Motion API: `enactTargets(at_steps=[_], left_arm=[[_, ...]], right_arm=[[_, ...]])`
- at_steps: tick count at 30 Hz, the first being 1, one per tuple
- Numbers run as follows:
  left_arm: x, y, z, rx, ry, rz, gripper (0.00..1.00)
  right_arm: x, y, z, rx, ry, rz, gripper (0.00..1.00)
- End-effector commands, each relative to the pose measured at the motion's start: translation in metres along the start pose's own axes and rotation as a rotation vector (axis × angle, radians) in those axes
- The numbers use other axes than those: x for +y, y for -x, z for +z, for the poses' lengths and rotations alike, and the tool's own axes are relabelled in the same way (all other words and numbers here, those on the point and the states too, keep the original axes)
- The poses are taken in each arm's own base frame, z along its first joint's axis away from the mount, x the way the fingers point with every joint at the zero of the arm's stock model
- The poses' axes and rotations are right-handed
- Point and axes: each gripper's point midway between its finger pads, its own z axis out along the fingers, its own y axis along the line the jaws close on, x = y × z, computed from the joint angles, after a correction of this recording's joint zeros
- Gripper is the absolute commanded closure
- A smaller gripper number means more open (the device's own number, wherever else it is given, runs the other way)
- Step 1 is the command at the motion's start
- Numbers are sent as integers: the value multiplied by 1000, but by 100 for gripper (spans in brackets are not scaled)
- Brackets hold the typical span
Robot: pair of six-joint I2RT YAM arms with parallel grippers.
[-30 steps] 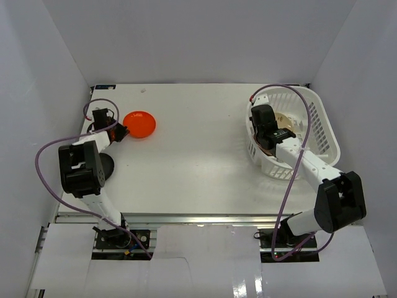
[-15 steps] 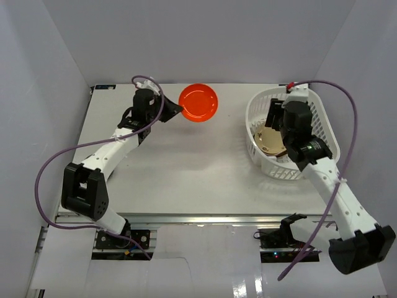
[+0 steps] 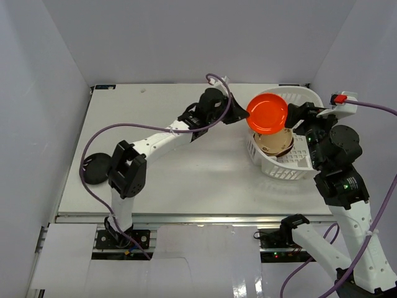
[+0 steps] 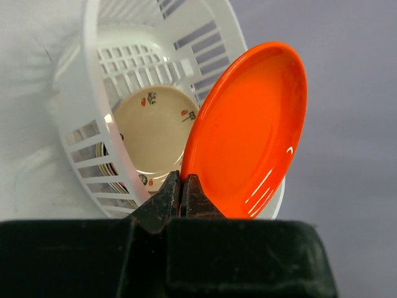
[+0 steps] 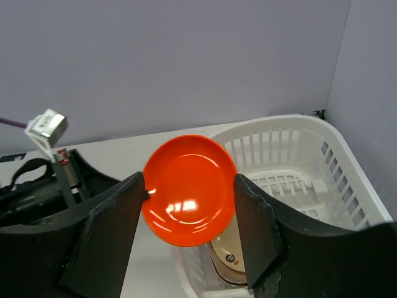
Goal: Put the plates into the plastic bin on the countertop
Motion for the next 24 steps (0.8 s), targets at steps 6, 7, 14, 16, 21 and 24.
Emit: enactTargets(at_steps=[6, 7, 14, 16, 21, 24], left_arm=[[-26, -60, 53, 115, -27, 24, 93], [-32, -59, 55, 125, -43, 23, 85], [-49, -22, 40, 24, -30, 124, 7], [-63, 4, 19, -41, -22, 194, 2], [-38, 67, -39, -213, 148, 205, 2], [33, 100, -107, -334, 325, 49, 2]], right_arm=[[14, -11, -11, -5, 98, 56, 33], [14, -11, -11, -4, 103, 56, 32], [29, -8, -17, 0, 184, 89, 32], [35, -11, -16, 9, 211, 103, 32], [51, -33, -9, 72, 286, 126, 32], [61, -51, -6, 124, 339, 134, 32]])
